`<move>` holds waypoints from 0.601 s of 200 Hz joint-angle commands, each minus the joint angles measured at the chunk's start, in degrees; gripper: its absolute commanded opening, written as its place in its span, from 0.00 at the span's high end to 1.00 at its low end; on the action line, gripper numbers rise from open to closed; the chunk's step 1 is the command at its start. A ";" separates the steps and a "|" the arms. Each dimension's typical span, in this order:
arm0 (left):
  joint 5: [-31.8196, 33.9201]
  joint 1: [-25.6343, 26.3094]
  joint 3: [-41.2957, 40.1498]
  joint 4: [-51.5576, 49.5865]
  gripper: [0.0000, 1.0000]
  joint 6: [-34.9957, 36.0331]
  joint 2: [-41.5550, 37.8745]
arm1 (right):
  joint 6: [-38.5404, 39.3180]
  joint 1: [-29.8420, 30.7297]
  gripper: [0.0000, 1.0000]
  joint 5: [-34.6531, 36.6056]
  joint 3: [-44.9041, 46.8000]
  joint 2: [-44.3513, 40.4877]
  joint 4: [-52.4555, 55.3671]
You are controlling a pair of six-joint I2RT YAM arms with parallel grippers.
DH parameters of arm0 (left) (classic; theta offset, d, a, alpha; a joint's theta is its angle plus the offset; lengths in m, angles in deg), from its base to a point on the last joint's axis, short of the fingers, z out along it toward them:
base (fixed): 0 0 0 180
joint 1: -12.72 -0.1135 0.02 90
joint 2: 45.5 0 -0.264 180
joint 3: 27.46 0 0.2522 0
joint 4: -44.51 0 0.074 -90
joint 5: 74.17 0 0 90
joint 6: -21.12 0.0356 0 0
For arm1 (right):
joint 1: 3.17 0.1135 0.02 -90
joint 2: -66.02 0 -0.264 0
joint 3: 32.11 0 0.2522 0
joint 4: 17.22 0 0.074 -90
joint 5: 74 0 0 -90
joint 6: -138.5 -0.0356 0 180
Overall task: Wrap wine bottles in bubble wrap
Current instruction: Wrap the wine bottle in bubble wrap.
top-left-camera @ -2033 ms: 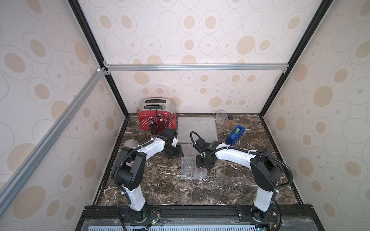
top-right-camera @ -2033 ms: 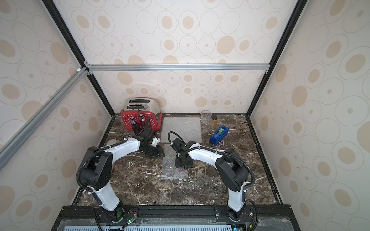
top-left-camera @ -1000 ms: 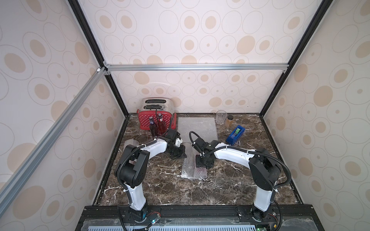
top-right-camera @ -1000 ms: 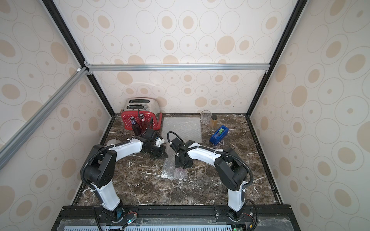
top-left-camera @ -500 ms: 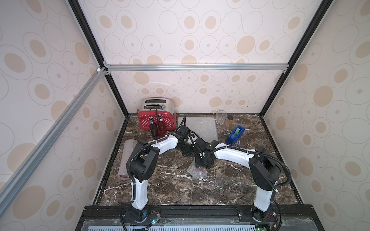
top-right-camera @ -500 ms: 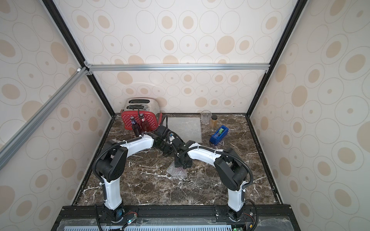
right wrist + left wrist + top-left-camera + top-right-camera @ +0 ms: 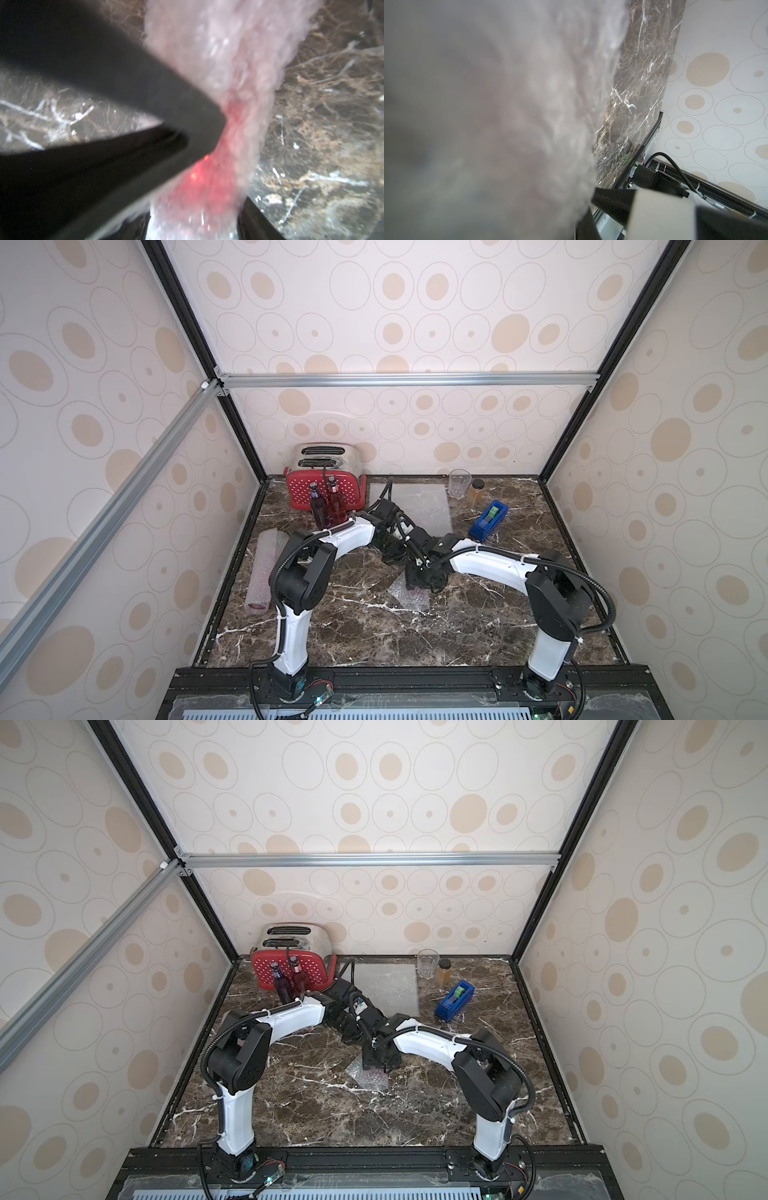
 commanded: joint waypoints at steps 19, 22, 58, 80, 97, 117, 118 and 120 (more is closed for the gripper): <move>8.20 1.05 -1.08 -5.05 1.00 2.12 4.97 | 0.52 0.38 0.33 -0.46 1.82 -8.55 1.55; 8.20 1.00 -1.04 -5.05 1.00 2.12 4.94 | 0.29 0.39 0.33 -0.36 2.05 -9.03 1.42; 8.38 1.02 -1.18 -5.22 1.00 2.15 4.99 | -4.86 1.25 0.33 2.20 4.69 -12.97 -1.90; 8.56 1.03 -1.05 -5.31 1.00 2.25 5.00 | -6.19 3.65 0.33 4.90 5.76 -12.95 -5.05; 8.56 1.06 -0.96 -5.40 0.99 2.21 5.21 | -6.16 4.78 0.33 6.34 4.53 -10.74 -4.02; 8.64 1.05 -0.98 -5.49 0.99 2.11 5.39 | -5.80 5.62 0.34 8.21 2.26 -7.59 -1.38; 8.64 1.08 -0.96 -5.49 0.99 2.11 5.40 | -5.75 5.68 0.33 8.24 2.24 -7.53 -1.33; 8.64 1.03 -0.99 -5.46 0.99 2.11 5.41 | -5.71 5.71 0.34 8.26 1.93 -7.16 -1.18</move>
